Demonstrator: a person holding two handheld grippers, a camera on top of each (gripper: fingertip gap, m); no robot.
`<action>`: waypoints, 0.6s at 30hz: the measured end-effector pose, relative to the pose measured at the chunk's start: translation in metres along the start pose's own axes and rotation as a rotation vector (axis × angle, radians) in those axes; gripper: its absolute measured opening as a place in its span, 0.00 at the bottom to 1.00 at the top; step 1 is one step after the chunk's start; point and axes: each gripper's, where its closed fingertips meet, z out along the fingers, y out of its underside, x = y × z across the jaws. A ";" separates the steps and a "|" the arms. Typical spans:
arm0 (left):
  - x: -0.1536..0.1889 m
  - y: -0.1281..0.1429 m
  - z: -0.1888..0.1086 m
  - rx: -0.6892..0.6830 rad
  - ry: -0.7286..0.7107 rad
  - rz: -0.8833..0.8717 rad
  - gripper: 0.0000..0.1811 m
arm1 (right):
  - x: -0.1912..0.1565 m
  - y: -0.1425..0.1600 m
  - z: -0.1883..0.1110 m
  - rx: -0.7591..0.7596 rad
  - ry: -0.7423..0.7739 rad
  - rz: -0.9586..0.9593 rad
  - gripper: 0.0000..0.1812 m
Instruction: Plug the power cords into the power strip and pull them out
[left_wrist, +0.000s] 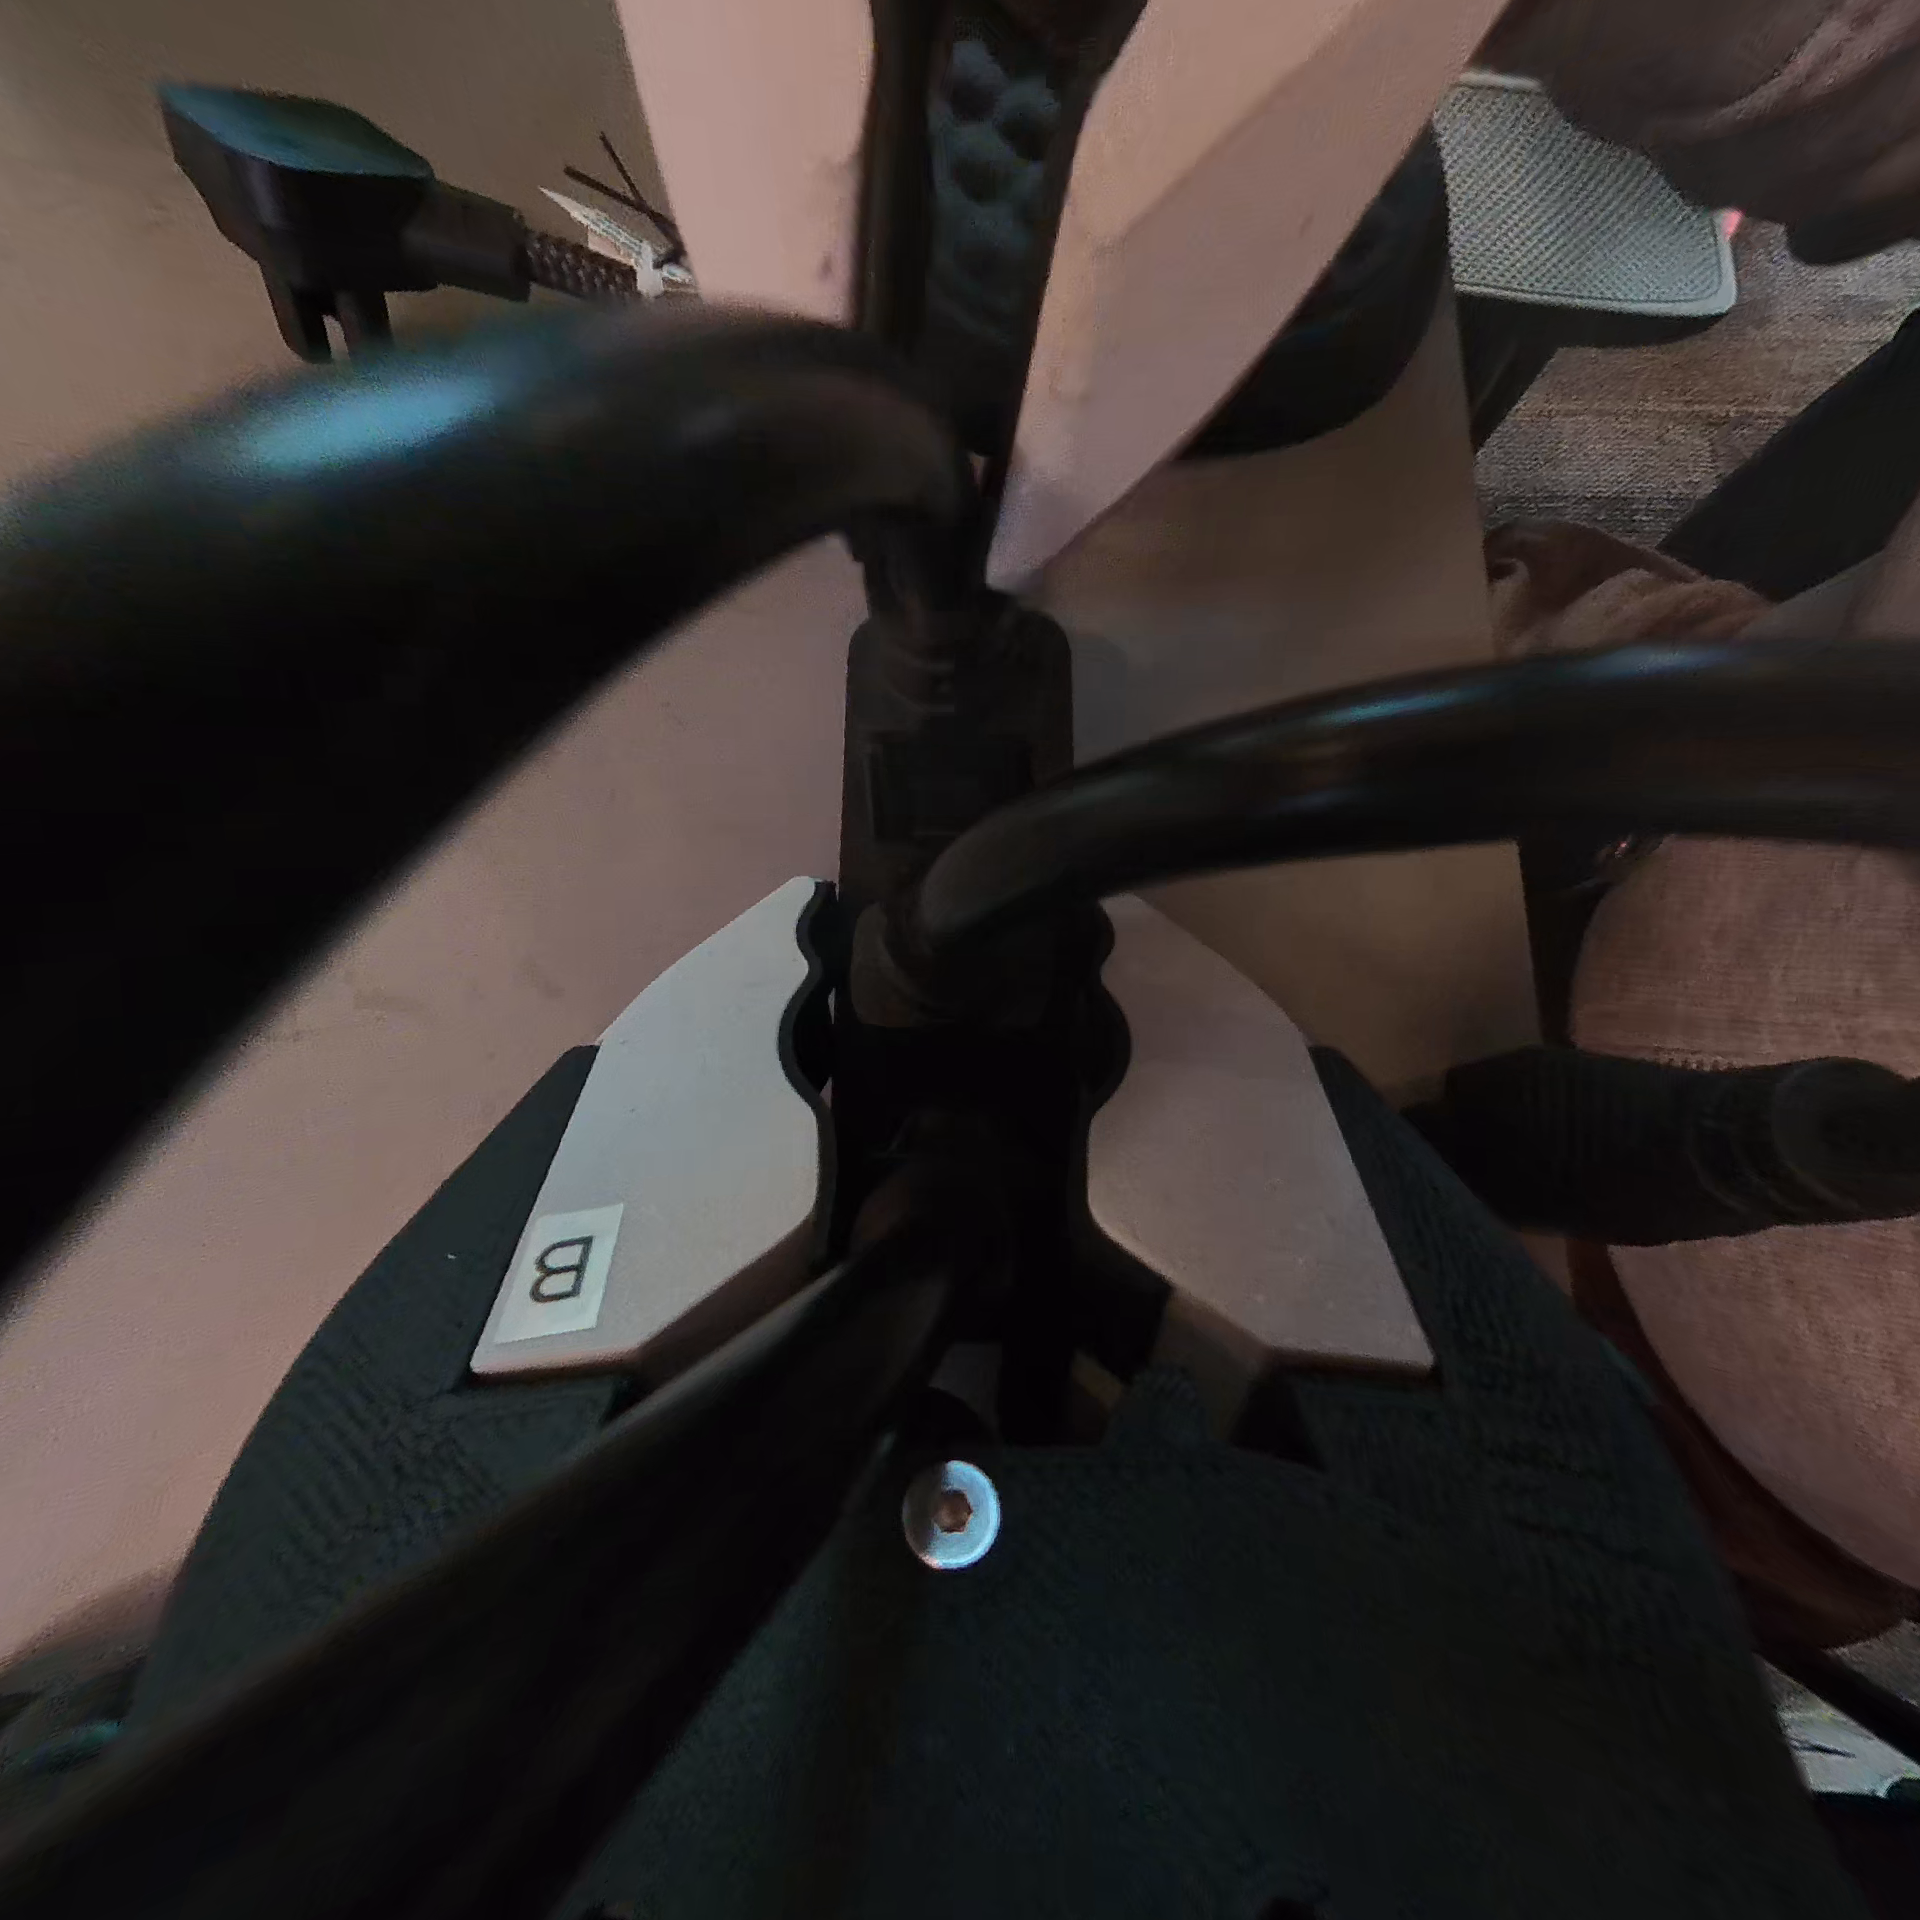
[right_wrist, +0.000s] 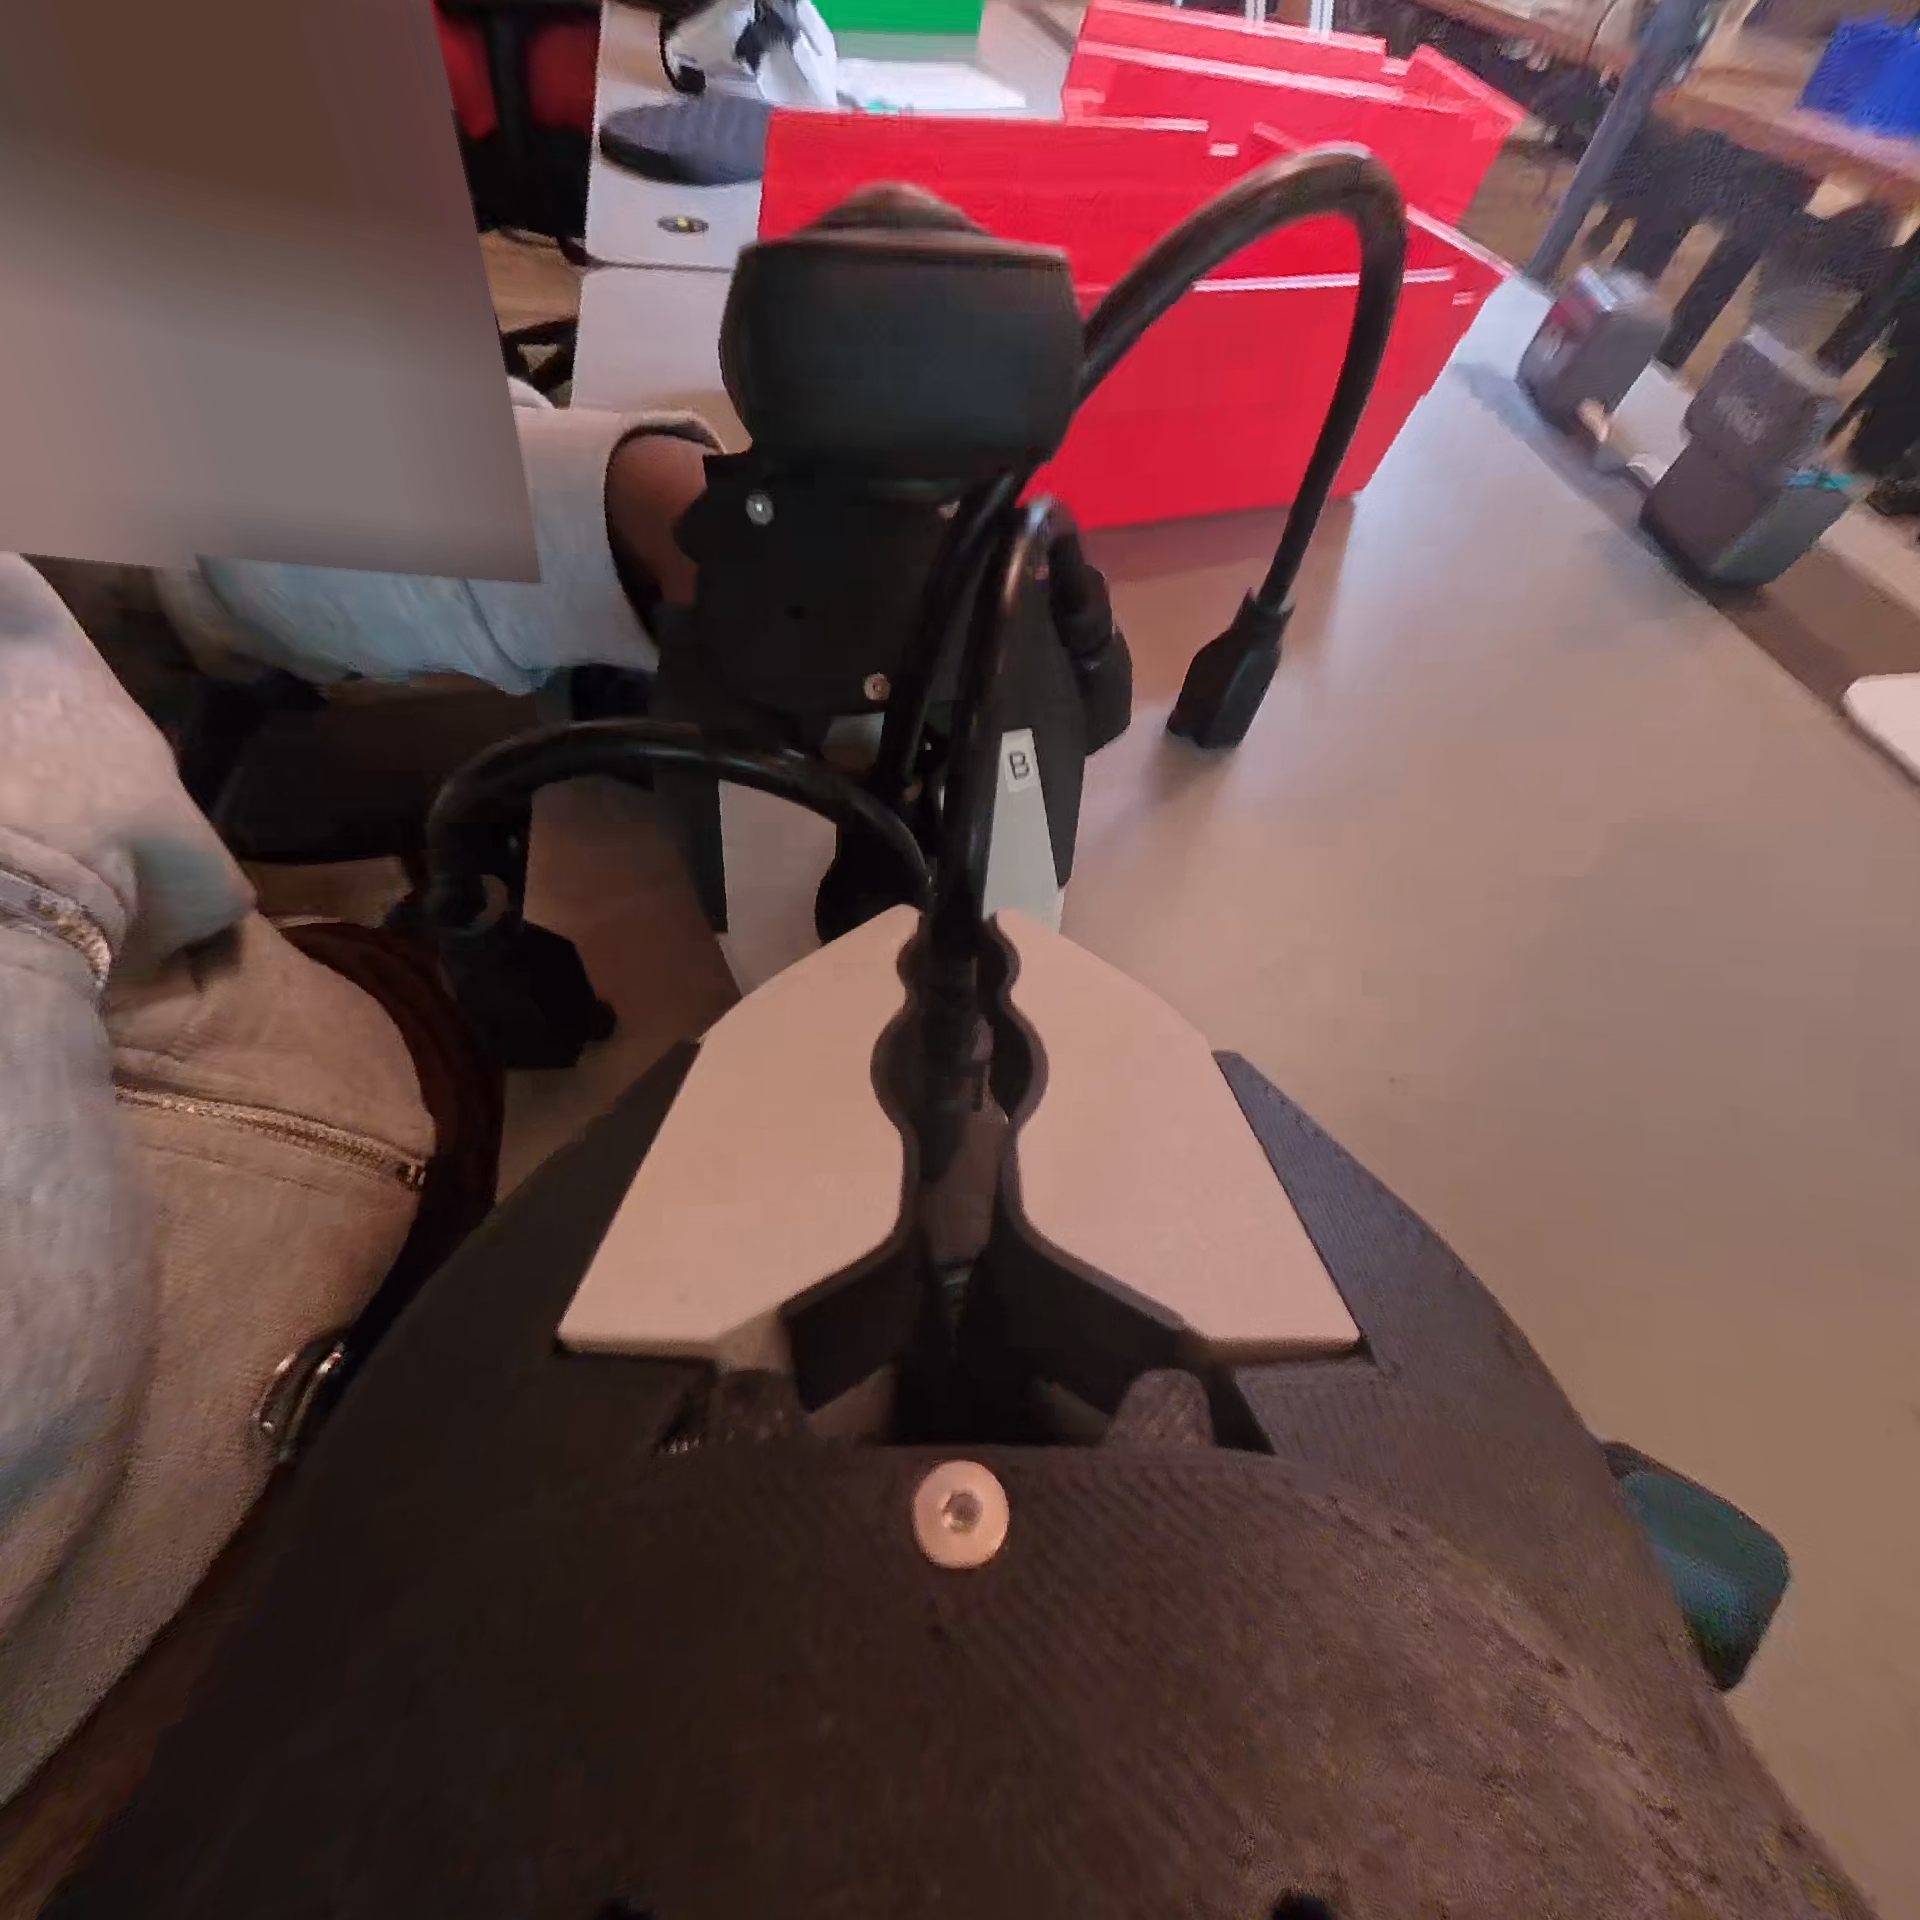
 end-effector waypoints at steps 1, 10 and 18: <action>-0.001 0.000 0.000 -0.002 -0.009 0.001 0.25 | 0.000 0.000 0.003 -0.006 -0.003 0.010 0.04; -0.001 0.000 -0.001 0.004 -0.020 0.011 0.25 | 0.000 0.015 -0.007 -0.093 -0.082 0.019 0.16; -0.002 0.000 0.000 0.005 -0.032 0.008 0.25 | -0.001 0.024 0.010 -0.062 -0.118 -0.033 0.08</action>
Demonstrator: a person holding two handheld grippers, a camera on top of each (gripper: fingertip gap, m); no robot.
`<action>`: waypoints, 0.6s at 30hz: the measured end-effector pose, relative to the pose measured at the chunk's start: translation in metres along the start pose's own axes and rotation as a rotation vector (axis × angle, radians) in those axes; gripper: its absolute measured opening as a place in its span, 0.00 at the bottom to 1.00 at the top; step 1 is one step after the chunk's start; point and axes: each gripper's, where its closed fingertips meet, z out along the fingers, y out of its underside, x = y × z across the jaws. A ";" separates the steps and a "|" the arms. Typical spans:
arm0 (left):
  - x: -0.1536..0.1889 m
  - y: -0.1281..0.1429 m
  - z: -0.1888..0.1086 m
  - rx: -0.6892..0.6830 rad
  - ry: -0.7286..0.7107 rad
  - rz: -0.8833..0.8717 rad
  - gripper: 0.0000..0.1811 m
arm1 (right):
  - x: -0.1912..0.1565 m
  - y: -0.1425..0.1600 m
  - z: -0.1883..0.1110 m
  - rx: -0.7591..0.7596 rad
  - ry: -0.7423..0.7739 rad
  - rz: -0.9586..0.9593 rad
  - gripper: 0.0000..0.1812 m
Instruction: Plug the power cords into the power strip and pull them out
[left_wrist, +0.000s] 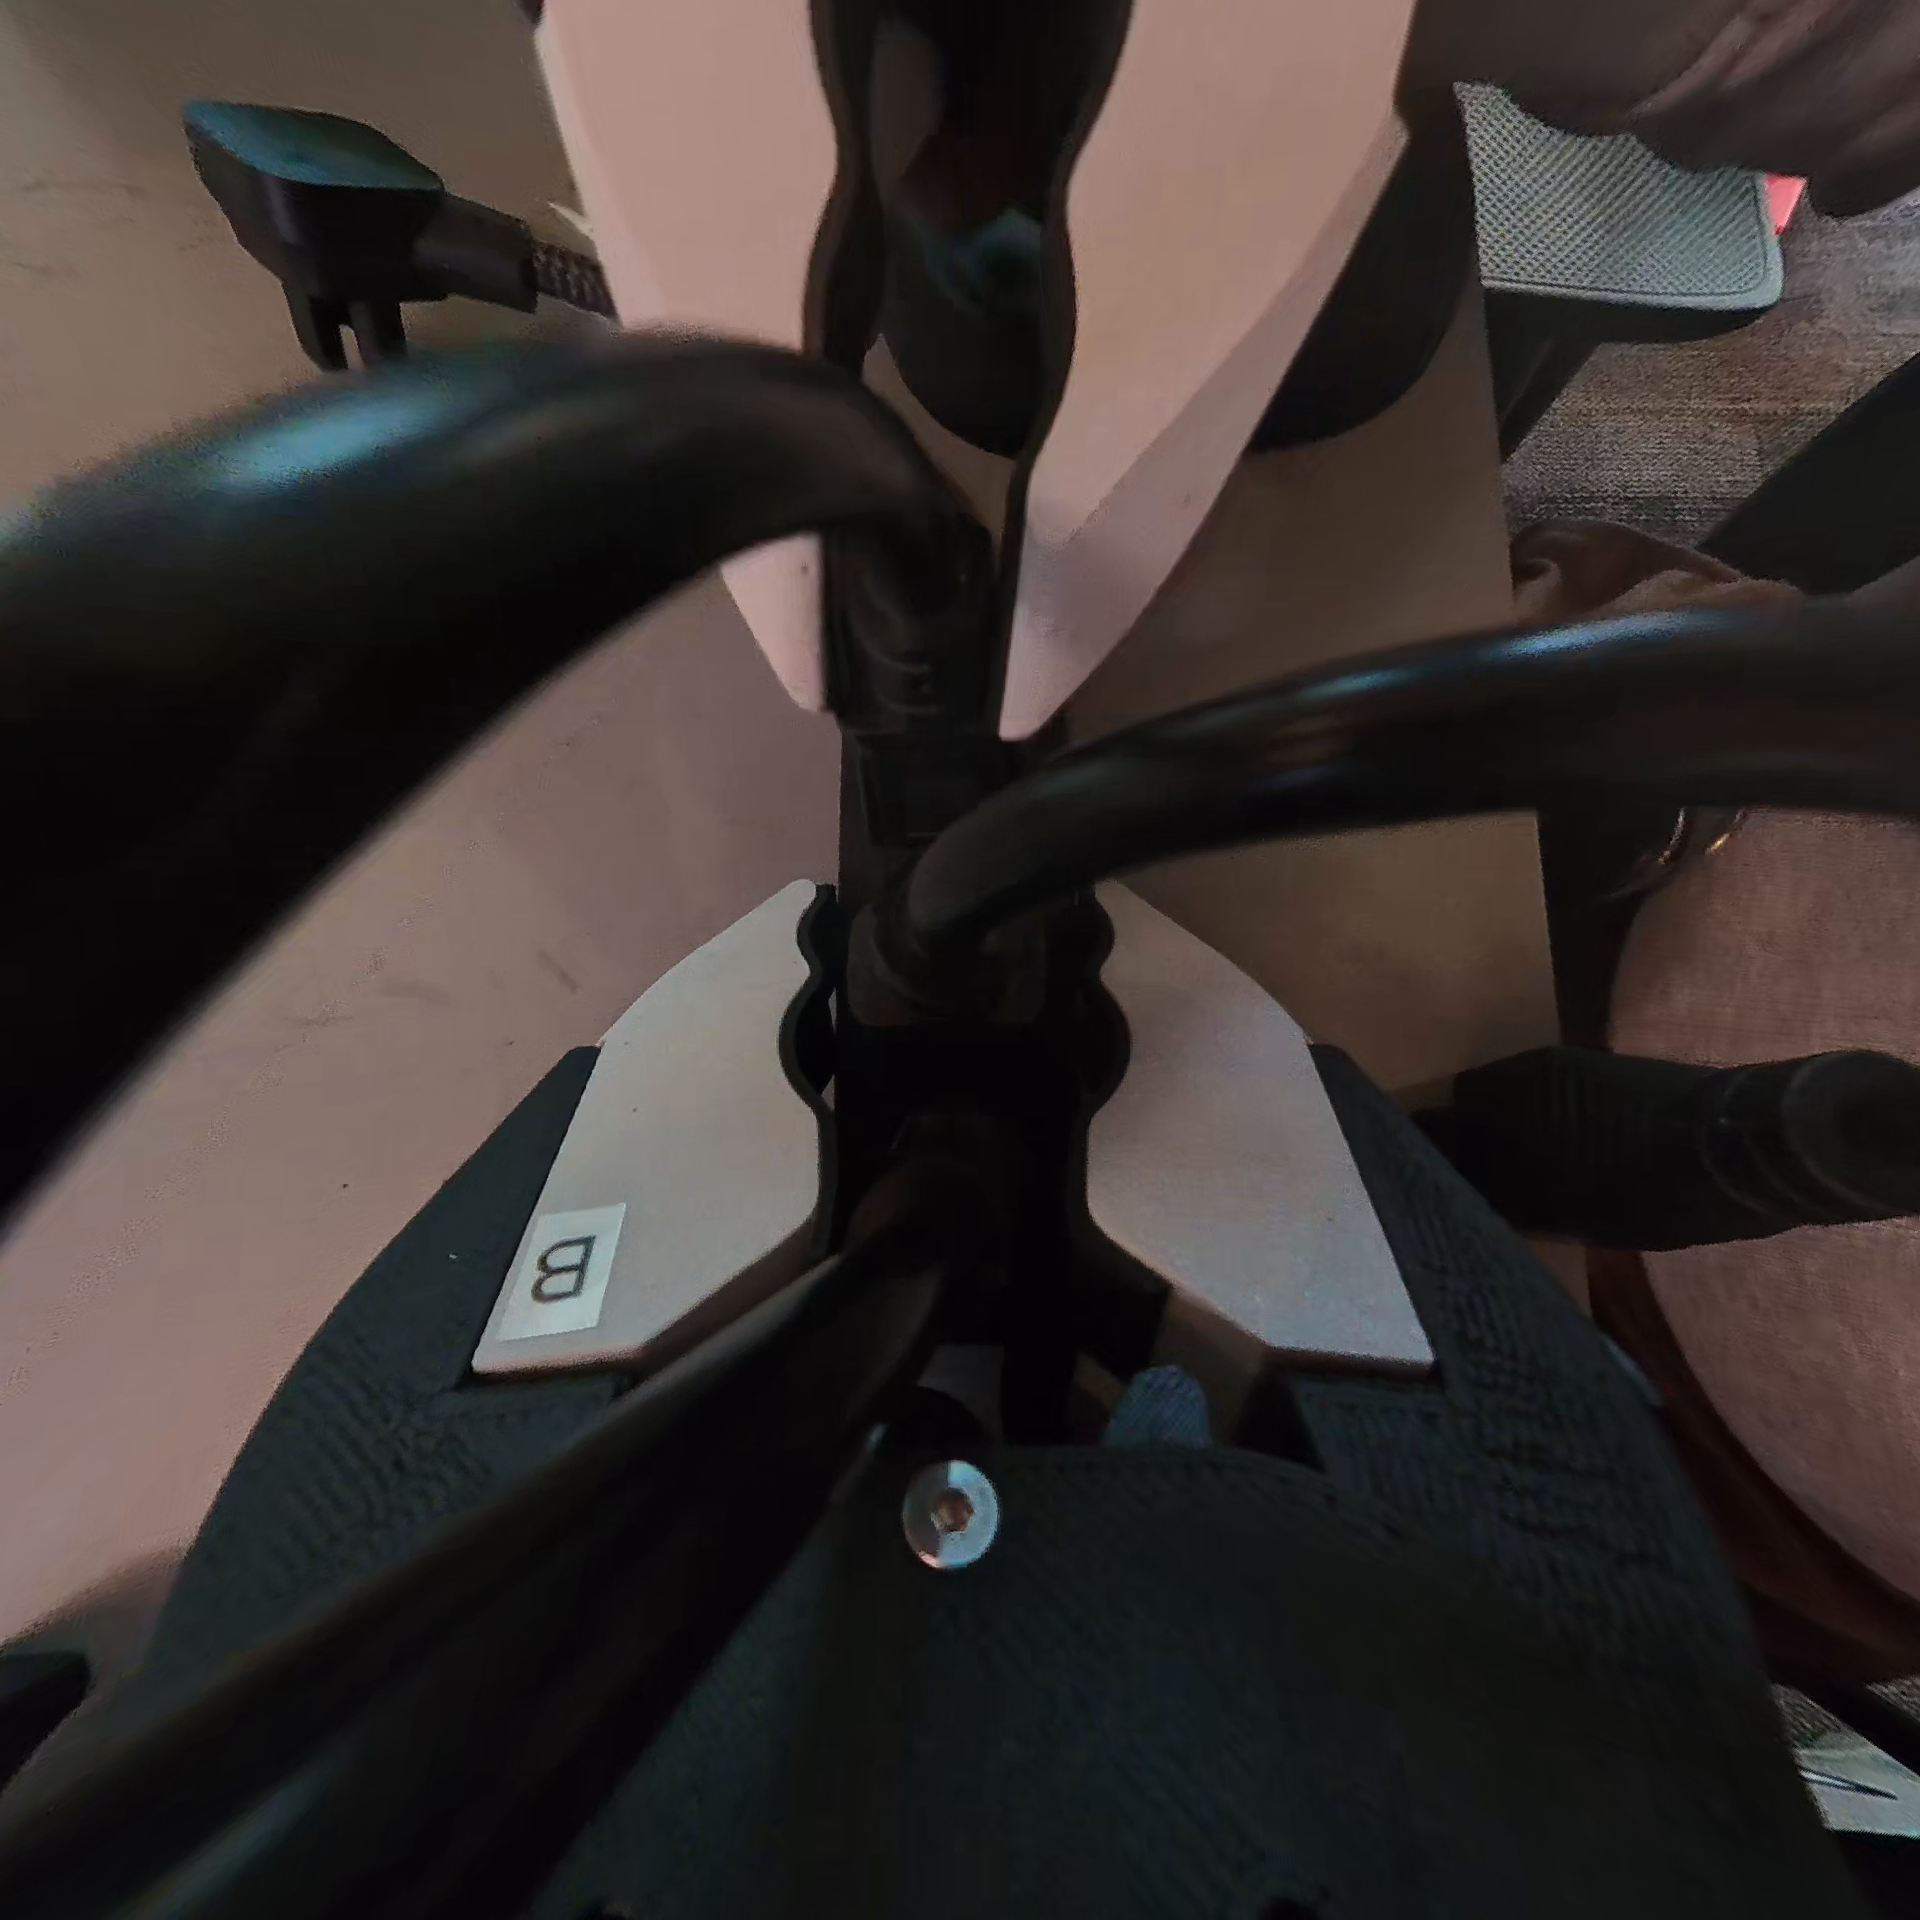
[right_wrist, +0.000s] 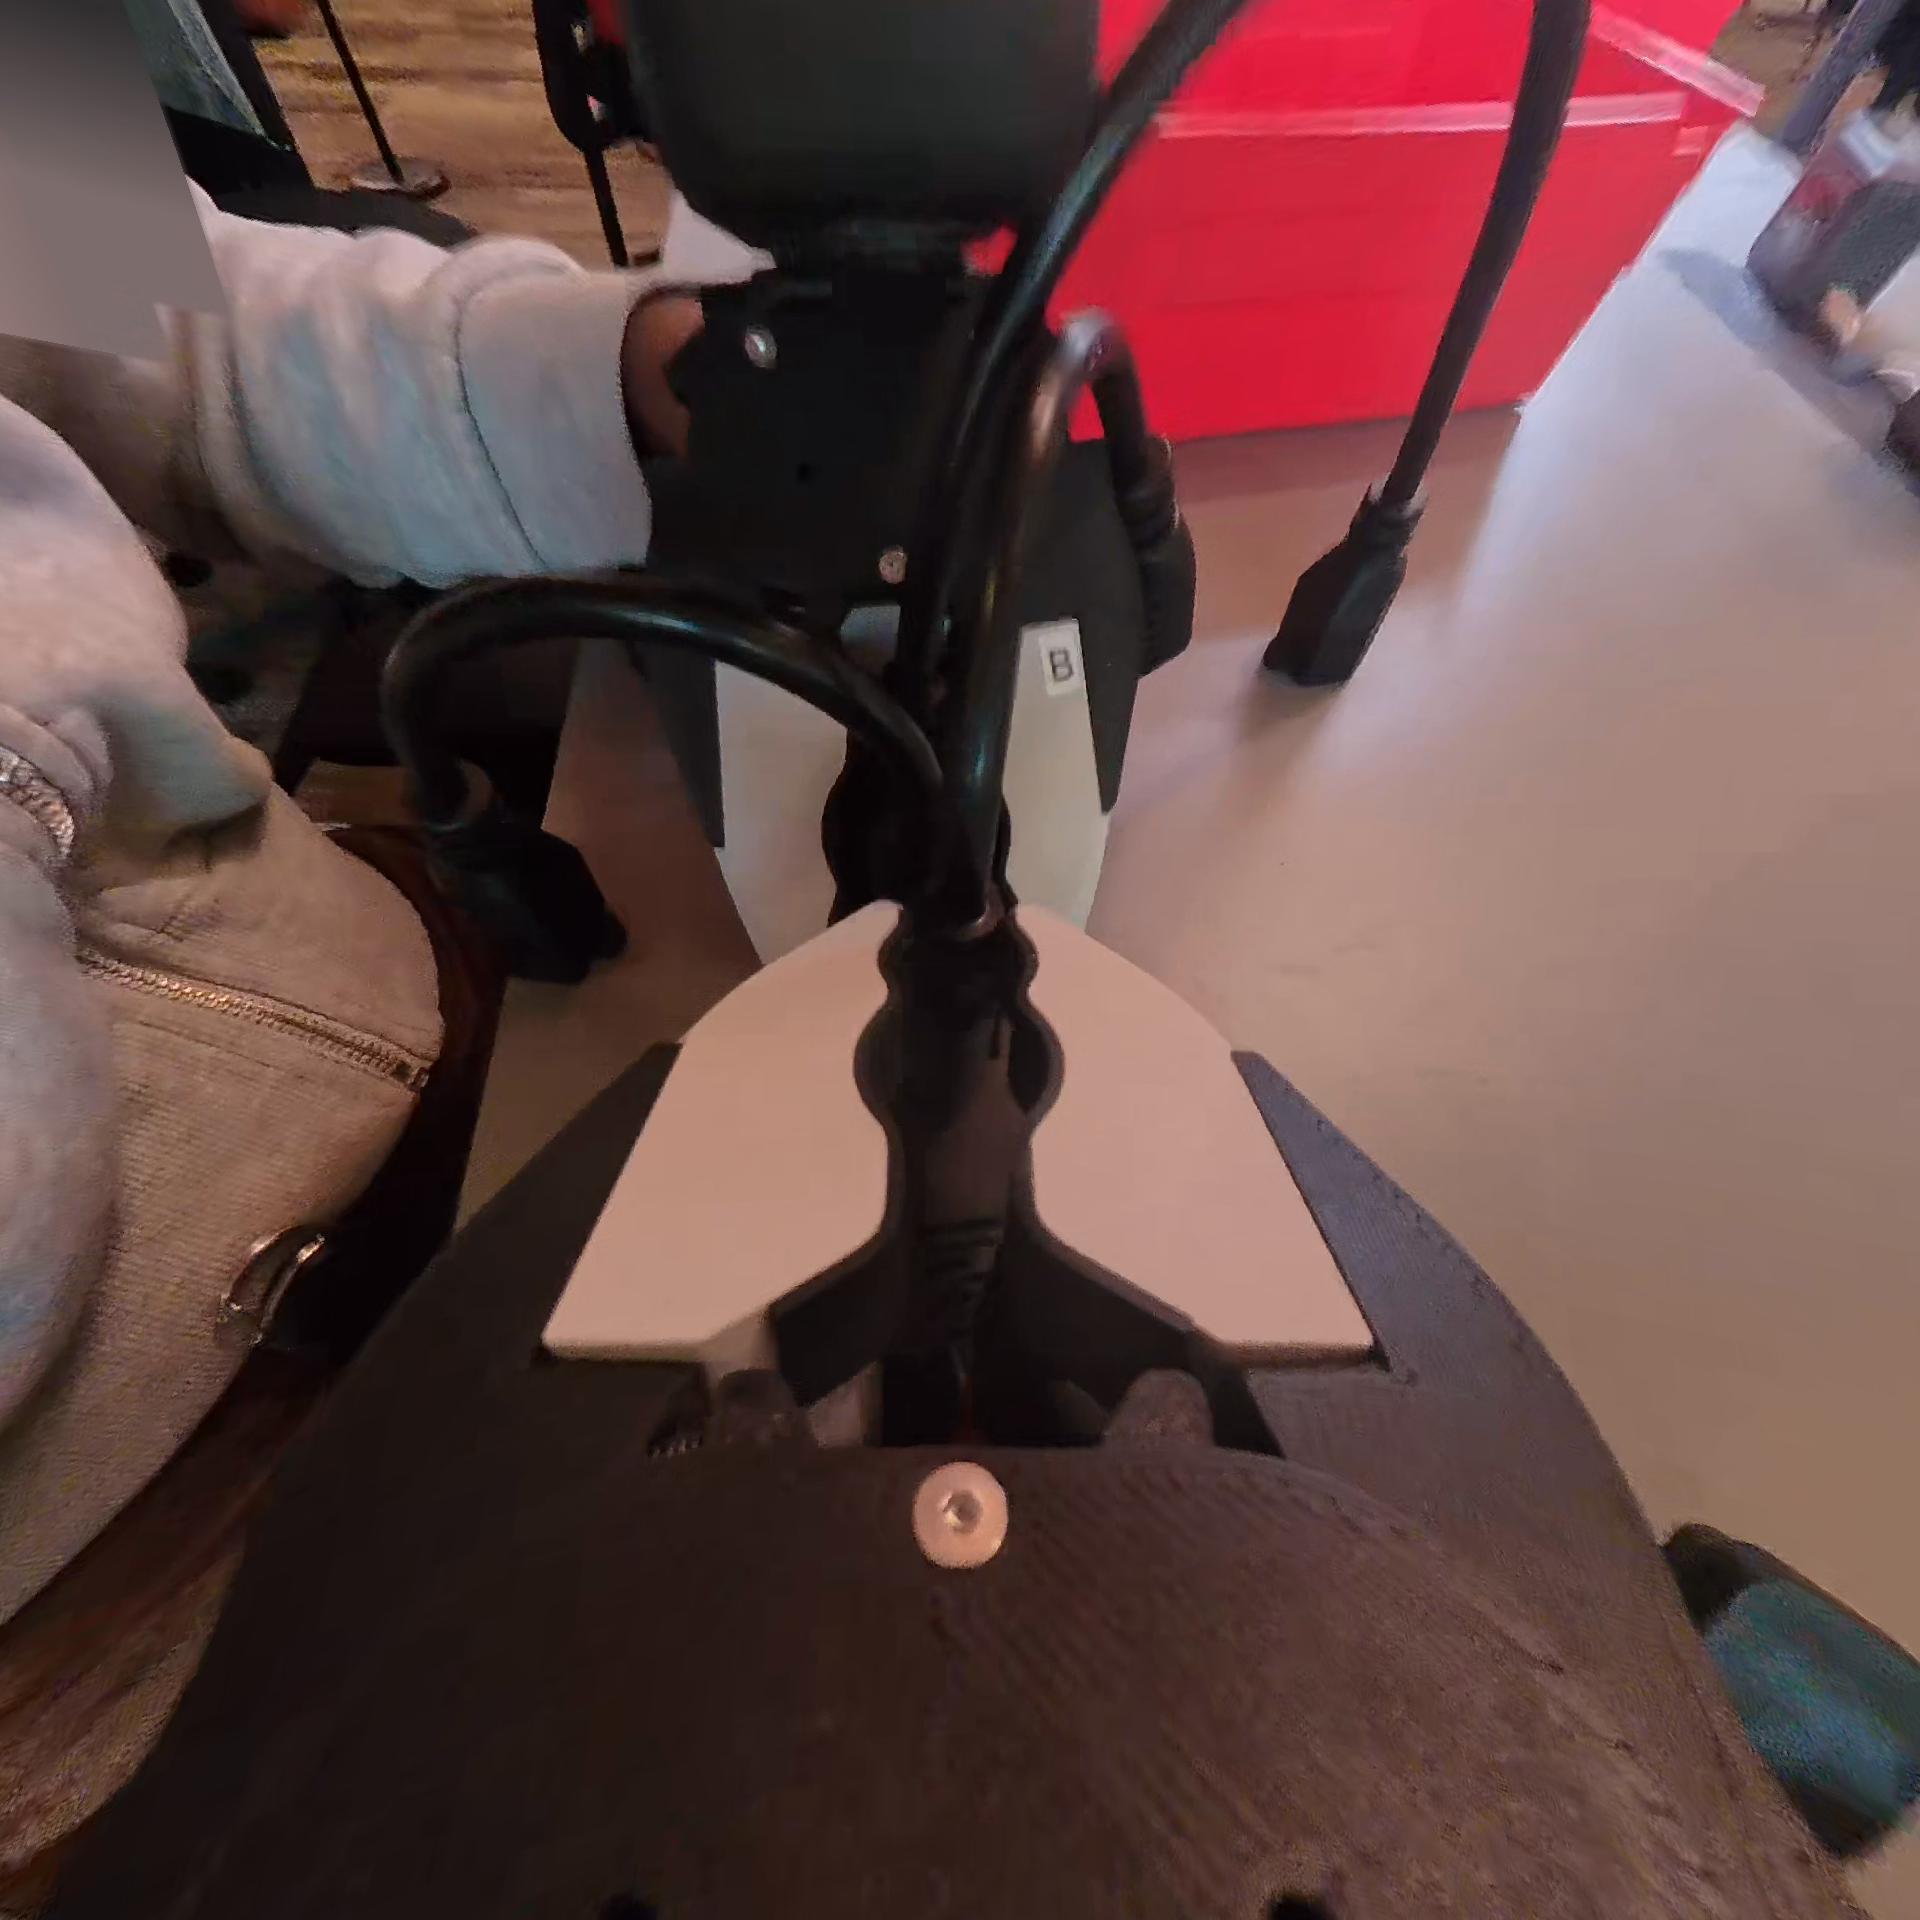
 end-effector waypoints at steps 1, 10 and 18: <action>0.000 0.000 0.000 -0.003 0.002 -0.001 0.25 | 0.000 0.001 -0.001 -0.023 0.017 -0.025 0.08; 0.001 -0.001 0.001 -0.001 0.006 0.008 0.25 | -0.007 0.017 0.005 -0.040 -0.078 0.026 0.23; 0.003 -0.001 0.001 -0.004 0.017 0.015 0.25 | -0.004 0.014 0.002 -0.072 0.010 -0.080 0.13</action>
